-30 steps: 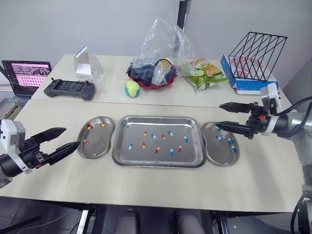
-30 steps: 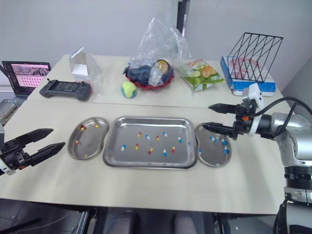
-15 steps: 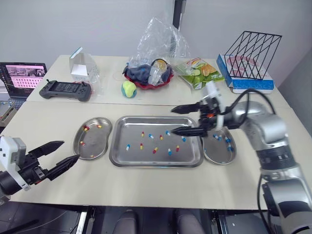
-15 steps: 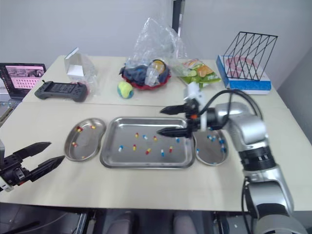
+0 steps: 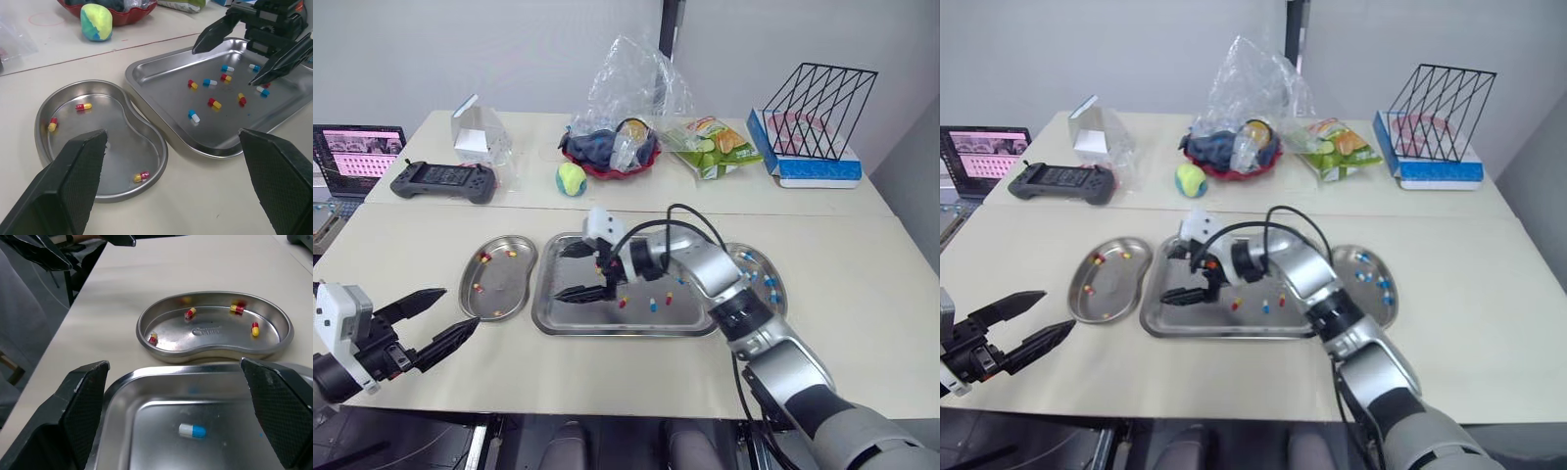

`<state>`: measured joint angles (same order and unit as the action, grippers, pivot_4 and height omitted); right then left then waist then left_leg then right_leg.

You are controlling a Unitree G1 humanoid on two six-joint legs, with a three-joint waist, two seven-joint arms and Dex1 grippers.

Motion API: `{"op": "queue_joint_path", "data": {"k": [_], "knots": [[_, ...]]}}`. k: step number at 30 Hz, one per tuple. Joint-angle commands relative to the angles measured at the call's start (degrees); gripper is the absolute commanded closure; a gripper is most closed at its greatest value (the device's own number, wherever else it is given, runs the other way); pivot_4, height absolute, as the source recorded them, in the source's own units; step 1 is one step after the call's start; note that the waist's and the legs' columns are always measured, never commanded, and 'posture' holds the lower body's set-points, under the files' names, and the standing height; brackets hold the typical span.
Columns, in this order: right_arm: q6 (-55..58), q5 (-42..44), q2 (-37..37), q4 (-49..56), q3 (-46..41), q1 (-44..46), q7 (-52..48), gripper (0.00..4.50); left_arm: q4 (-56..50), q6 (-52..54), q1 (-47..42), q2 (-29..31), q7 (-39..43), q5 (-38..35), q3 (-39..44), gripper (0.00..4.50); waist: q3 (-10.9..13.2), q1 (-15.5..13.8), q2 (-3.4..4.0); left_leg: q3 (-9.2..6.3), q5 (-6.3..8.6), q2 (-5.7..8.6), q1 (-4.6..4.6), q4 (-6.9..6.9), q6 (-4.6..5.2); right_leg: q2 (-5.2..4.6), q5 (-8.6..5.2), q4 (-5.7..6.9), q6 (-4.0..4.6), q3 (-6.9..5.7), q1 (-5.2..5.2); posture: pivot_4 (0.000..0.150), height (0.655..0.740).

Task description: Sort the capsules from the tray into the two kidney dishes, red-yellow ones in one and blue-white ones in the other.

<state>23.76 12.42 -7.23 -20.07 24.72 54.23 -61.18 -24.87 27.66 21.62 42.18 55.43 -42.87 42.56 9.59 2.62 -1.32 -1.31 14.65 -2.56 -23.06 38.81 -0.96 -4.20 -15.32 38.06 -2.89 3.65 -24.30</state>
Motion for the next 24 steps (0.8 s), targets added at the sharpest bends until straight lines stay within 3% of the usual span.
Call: {"op": "queue_joint_path", "data": {"k": [1, 10, 16, 24], "knots": [[-4.5, -3.0, 2.6, -5.7, 0.9, 2.5, -0.3, 0.01, -1.1, -1.0, -0.2, 0.2, -0.7, -0.2, 0.6, 0.0, 0.0, 0.0, 0.0, 0.0, 0.0, 0.0, 0.01, -0.01, 0.0, 0.0, 0.0, -0.01, 0.01, 0.0, 0.0, 0.15, 0.7174], [-12.3, -9.2, 7.4, -18.6, 2.0, 3.9, 0.0, 0.01, -1.1, -0.9, 1.4, 1.1, 0.1, 0.0, 1.7, 0.0, 0.0, 0.0, 0.0, 0.01, -0.01, 0.0, 0.0, -0.04, -0.03, -0.01, -0.01, -0.02, 0.02, -0.02, -0.01, 0.15, 0.7174], [-15.1, -10.9, 8.9, -21.8, 0.9, 3.8, -0.4, 1.82, -1.3, -1.2, 1.6, 1.4, 0.0, 0.5, 1.5, 0.0, 0.0, 0.5, 0.0, 0.0, -0.01, -0.04, 0.0, -0.08, -0.03, 0.03, -0.02, -0.01, 0.05, -0.02, -0.04, 0.15, 0.7174], [-17.9, -13.2, 9.4, -25.1, 0.8, 3.8, -0.3, 1.82, -2.8, -1.3, 3.0, 0.9, 0.2, 0.5, 1.0, 0.0, 0.0, 0.8, 0.0, -0.01, 0.0, -0.05, 0.01, -0.11, -0.04, 0.02, -0.04, -0.01, 0.07, -0.04, -0.03, 0.15, 0.7174]]}}
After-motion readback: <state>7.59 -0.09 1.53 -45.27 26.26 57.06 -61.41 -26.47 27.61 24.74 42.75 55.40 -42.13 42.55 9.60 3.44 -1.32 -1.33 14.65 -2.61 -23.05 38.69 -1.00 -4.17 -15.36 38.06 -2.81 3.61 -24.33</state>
